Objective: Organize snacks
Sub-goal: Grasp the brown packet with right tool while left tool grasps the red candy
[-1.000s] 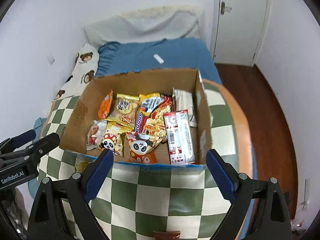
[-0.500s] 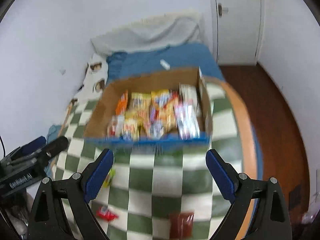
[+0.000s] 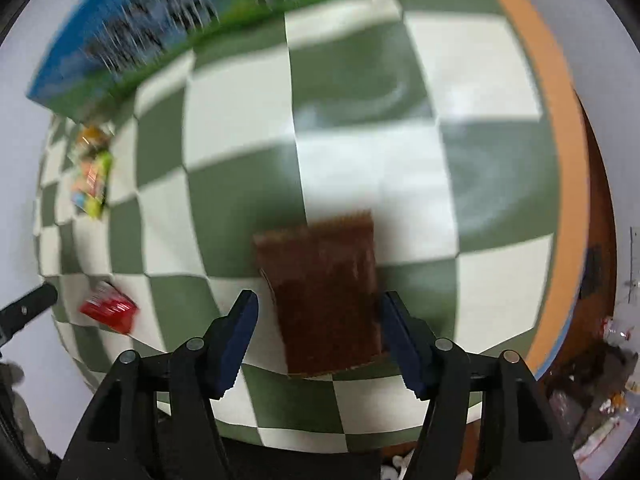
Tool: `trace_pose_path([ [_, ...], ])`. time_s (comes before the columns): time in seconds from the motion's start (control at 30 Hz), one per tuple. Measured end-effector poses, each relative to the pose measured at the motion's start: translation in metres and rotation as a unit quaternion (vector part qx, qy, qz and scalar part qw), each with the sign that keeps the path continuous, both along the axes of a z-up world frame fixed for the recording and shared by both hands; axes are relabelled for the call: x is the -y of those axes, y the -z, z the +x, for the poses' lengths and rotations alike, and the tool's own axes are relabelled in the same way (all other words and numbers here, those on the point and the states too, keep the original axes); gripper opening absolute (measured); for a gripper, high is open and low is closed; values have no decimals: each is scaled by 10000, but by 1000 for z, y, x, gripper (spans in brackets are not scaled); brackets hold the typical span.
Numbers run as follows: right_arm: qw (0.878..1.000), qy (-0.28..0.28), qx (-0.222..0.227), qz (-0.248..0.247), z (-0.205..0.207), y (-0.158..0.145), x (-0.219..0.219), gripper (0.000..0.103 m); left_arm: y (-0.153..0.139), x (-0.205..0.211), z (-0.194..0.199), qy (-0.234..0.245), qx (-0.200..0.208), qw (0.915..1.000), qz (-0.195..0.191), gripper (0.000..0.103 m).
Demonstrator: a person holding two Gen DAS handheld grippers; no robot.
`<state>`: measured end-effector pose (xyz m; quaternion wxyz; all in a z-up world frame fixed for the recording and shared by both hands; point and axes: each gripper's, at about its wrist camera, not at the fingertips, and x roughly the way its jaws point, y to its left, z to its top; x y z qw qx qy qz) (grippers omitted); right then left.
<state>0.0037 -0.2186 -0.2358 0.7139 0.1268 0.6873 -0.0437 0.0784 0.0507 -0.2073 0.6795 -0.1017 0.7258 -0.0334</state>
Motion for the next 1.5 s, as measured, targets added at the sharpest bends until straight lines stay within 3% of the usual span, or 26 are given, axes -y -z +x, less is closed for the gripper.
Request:
trace_pose_path([
  [0.1,9998,-9,168,-102,-3,5,-7,66,31,-7,-6,-262,-409,9980,-414,94],
  [0.13,9996,-54,241,-129,-3,4,-11,61,38,-6,-6,-290,-429,9975,-480,93],
  [0.17,9994,-144,281,-167,-3,4,-16,59,44,-4,-6,-290,-442,9969,-583,85],
  [0.2,9991,-214,310,-179,-3,4,-21,58,51,-1,-5,-256,-478,9967,-601,62],
  [0.23,9990,-263,329,-167,-3,3,-24,58,56,2,-5,-225,-498,9966,-622,45],
  [0.27,9988,-323,340,-161,-3,3,-29,58,59,7,-5,-151,-492,9968,-618,44],
  [0.47,9979,-518,399,40,0,-1,-50,58,46,46,-1,651,94,9978,-117,44],
  [0.57,9978,-543,362,80,-1,1,-53,58,47,61,3,899,169,9958,-48,44],
  [0.97,9986,-470,202,165,6,17,-45,61,56,68,-2,865,88,9962,-24,46],
  [1.13,9979,-609,231,63,15,22,-58,59,46,87,-12,1194,467,9917,143,44],
  [1.2,9966,-792,209,47,18,22,-65,61,45,89,-13,1195,505,9915,17,45],
  [1.3,9949,-1005,99,31,20,25,-72,71,53,70,-7,615,222,9950,-753,61],
  [1.37,9949,-1006,79,46,19,27,-78,74,54,64,-6,369,118,9943,-991,62],
  [1.5,9956,-930,84,82,19,27,-77,75,53,66,-11,334,125,9940,-1032,62],
])
